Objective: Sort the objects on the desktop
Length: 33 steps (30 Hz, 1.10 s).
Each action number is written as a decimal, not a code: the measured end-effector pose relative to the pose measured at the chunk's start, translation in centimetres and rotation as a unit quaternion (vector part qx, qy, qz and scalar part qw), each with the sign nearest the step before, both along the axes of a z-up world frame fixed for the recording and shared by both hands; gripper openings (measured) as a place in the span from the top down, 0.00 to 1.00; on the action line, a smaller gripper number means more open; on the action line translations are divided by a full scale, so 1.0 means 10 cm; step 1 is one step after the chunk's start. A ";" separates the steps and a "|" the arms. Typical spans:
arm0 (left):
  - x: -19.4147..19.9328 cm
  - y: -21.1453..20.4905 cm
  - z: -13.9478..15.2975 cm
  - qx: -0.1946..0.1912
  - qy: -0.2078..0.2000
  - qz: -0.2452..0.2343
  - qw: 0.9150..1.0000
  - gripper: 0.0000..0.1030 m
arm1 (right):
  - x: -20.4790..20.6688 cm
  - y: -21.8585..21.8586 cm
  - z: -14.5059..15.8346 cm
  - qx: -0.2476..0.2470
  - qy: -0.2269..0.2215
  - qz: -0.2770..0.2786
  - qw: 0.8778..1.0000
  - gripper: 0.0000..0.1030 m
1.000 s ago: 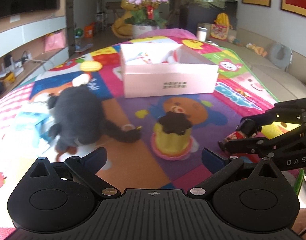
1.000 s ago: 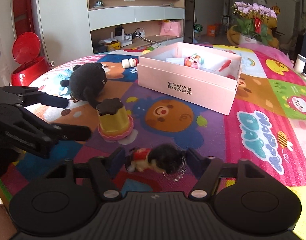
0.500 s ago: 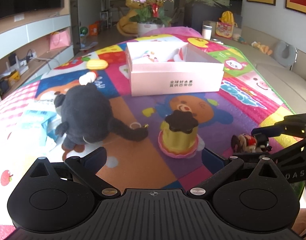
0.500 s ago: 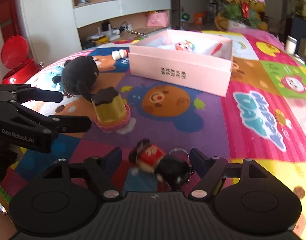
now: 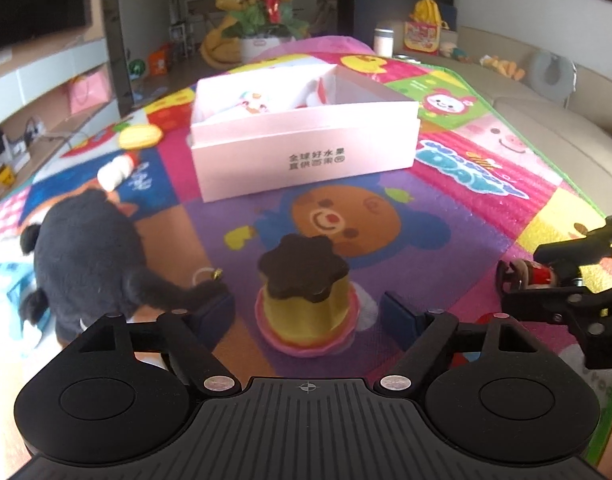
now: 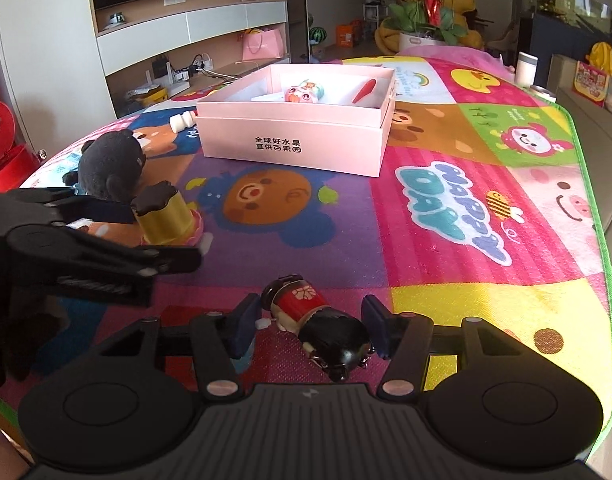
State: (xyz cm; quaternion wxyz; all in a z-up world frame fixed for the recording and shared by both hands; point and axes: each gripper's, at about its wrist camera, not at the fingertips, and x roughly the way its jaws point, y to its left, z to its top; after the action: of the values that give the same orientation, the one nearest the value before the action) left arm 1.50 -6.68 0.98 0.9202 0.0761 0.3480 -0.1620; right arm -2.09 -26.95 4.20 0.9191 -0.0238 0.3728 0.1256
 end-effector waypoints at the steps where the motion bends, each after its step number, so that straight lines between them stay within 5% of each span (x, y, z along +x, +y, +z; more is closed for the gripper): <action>1: 0.00 -0.01 0.00 -0.001 0.000 -0.003 1.000 0.24 | -0.01 0.00 0.01 -0.001 -0.001 0.000 1.000 0.46; 3: -0.02 -0.01 0.01 0.002 -0.002 -0.005 1.000 0.40 | -0.03 0.01 0.03 0.000 -0.003 0.000 1.000 0.46; 11: -0.31 0.04 0.13 0.009 -0.013 -0.027 1.000 0.41 | -0.18 0.02 0.29 -0.015 -0.031 0.018 0.999 0.46; 16: -0.48 0.11 0.46 0.004 -0.062 -0.047 0.997 0.41 | -0.24 -0.08 0.65 -0.006 -0.076 0.025 0.997 0.46; 24: 0.33 0.05 1.11 -0.039 -0.166 -0.031 0.985 0.41 | 0.44 -0.17 1.56 0.085 -0.167 0.010 0.982 0.46; 25: 0.50 0.02 1.15 -0.048 -0.173 -0.027 0.983 0.39 | 0.61 -0.19 1.67 0.104 -0.173 0.011 0.979 0.46; 27: 0.83 -0.02 1.19 -0.061 -0.164 -0.019 0.984 0.20 | 0.97 -0.17 1.79 0.124 -0.181 0.006 0.976 0.46; 29: 0.98 0.04 1.17 -0.069 -0.152 0.003 0.986 0.19 | 1.28 -0.13 1.82 0.126 -0.187 -0.016 0.974 0.39; 33: 0.70 0.28 1.00 -0.036 -0.152 0.024 0.987 0.06 | 1.55 -0.13 1.69 0.115 -0.171 -0.035 0.978 0.36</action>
State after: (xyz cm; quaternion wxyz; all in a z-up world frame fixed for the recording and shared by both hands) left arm 8.52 -3.92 10.98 0.9682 0.0579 0.1999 -0.1388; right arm 13.45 -28.27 21.15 0.9695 0.0739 0.1942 0.1298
